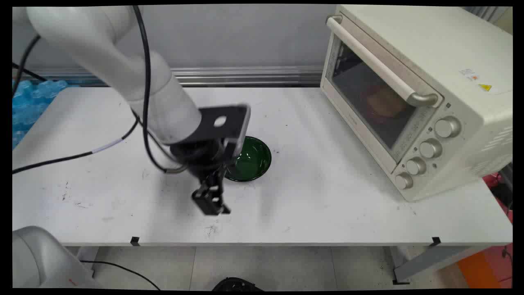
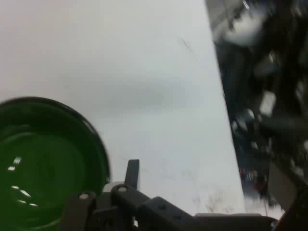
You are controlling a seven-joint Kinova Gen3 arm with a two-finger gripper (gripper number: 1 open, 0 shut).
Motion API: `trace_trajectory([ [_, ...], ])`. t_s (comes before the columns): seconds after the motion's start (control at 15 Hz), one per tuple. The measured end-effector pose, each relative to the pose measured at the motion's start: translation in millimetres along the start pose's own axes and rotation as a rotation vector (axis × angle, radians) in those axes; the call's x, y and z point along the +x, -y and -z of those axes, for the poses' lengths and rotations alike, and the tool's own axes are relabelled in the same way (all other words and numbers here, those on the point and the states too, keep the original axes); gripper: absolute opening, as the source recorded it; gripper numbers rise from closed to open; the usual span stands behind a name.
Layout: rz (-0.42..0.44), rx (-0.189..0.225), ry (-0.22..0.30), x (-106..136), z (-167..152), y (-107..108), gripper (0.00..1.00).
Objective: Open the oven
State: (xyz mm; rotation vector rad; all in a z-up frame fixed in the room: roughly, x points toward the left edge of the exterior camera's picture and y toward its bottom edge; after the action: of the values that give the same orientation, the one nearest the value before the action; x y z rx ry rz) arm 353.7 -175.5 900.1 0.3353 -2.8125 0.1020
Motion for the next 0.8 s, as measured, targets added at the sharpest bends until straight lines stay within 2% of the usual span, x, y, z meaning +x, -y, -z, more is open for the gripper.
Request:
trace_trajectory([
  [0.13,0.062,0.030,-0.040,6.9,9.2,5.6,1.00],
  [0.47,0.242,0.127,-0.192,36.6,34.3,30.9,1.00],
  [0.8,0.356,0.206,-0.319,65.2,50.6,57.8,1.00],
])
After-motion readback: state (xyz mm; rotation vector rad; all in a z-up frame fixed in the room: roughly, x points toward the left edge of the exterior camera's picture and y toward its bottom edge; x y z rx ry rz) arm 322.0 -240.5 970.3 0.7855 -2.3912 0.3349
